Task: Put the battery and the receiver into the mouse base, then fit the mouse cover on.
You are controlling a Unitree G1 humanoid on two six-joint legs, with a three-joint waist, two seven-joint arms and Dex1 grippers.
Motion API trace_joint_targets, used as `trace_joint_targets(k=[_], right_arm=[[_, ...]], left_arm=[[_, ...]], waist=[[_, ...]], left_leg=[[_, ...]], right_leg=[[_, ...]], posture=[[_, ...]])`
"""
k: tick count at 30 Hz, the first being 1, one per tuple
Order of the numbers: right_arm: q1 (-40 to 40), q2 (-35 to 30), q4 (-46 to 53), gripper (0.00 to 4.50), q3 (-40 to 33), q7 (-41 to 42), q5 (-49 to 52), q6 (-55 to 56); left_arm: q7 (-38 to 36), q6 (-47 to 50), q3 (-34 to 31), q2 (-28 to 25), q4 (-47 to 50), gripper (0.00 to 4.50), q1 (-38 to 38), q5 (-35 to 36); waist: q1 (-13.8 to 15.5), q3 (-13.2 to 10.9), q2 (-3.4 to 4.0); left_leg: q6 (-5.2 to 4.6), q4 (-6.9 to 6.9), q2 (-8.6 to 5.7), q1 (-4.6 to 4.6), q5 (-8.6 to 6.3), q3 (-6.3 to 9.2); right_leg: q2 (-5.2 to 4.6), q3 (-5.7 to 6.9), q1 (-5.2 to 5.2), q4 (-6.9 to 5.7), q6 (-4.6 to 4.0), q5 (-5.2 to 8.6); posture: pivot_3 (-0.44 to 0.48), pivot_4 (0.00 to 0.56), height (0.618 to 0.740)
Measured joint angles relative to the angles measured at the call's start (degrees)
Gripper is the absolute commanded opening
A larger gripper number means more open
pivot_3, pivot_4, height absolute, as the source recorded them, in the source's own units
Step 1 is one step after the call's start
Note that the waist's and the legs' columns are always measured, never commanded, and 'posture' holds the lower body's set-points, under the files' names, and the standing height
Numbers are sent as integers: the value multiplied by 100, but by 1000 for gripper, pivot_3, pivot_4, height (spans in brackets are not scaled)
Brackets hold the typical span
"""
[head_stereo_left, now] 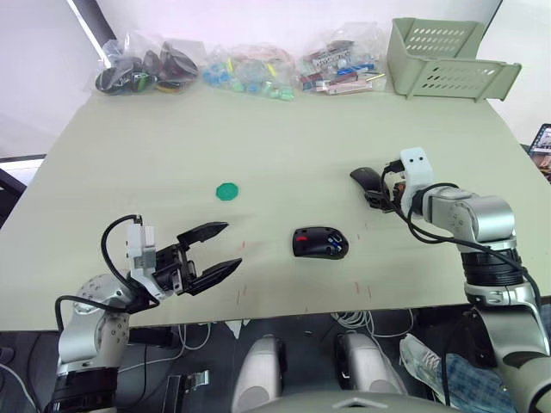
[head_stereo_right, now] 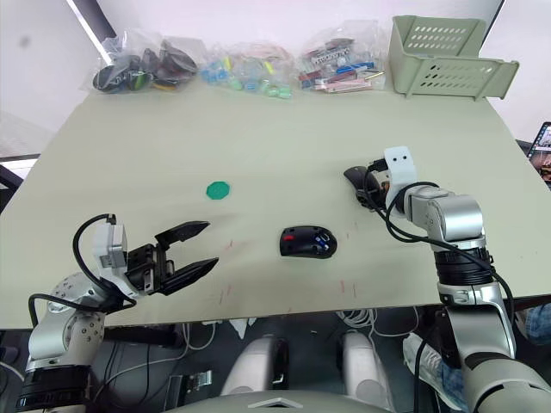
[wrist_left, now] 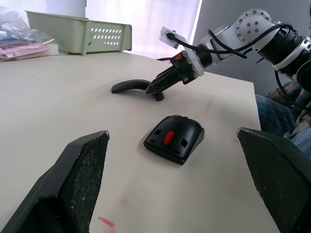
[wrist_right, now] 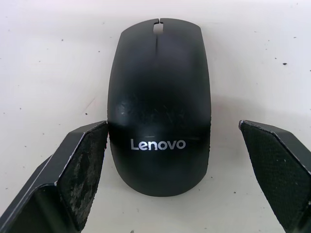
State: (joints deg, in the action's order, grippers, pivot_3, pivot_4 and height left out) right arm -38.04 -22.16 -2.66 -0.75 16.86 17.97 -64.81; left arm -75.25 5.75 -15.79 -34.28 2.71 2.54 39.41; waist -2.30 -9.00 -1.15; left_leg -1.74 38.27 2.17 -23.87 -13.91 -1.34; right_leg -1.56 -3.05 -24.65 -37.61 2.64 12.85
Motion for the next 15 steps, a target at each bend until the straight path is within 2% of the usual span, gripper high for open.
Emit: trace_joint_targets(k=[5, 6, 8, 15], right_arm=[[-86, 18, -83, 4500, 11, 18, -30, 4], [-121, 18, -81, 4096, 11, 22, -30, 4], [-138, 20, -81, 3828, 11, 29, -30, 5], [-138, 58, -81, 3828, 28, 38, -68, 4]], left_arm=[[19, -10, 1, 7, 0, 4470, -2, 1], [31, -11, 2, 13, 1, 4500, -3, 1], [50, -11, 3, 21, 1, 4500, -3, 1], [57, -12, 7, 23, 3, 4500, -3, 1]], waist=[[-4, -1, 2], [-4, -1, 2], [-3, -1, 1], [-5, -1, 2]], left_leg=[[0, -2, 0, 0, 0, -1], [0, -2, 1, 0, 0, -1], [0, -3, 1, 0, 0, 0], [0, -4, 1, 0, 0, -1]], right_leg=[[0, -2, -3, -1, 0, 0], [0, -1, -3, -1, -1, 0], [0, 0, -3, 0, -2, 1], [0, 0, -3, 0, -2, 1]], posture=[[0, 150, 740], [0, 150, 740], [0, 150, 740], [0, 150, 740]])
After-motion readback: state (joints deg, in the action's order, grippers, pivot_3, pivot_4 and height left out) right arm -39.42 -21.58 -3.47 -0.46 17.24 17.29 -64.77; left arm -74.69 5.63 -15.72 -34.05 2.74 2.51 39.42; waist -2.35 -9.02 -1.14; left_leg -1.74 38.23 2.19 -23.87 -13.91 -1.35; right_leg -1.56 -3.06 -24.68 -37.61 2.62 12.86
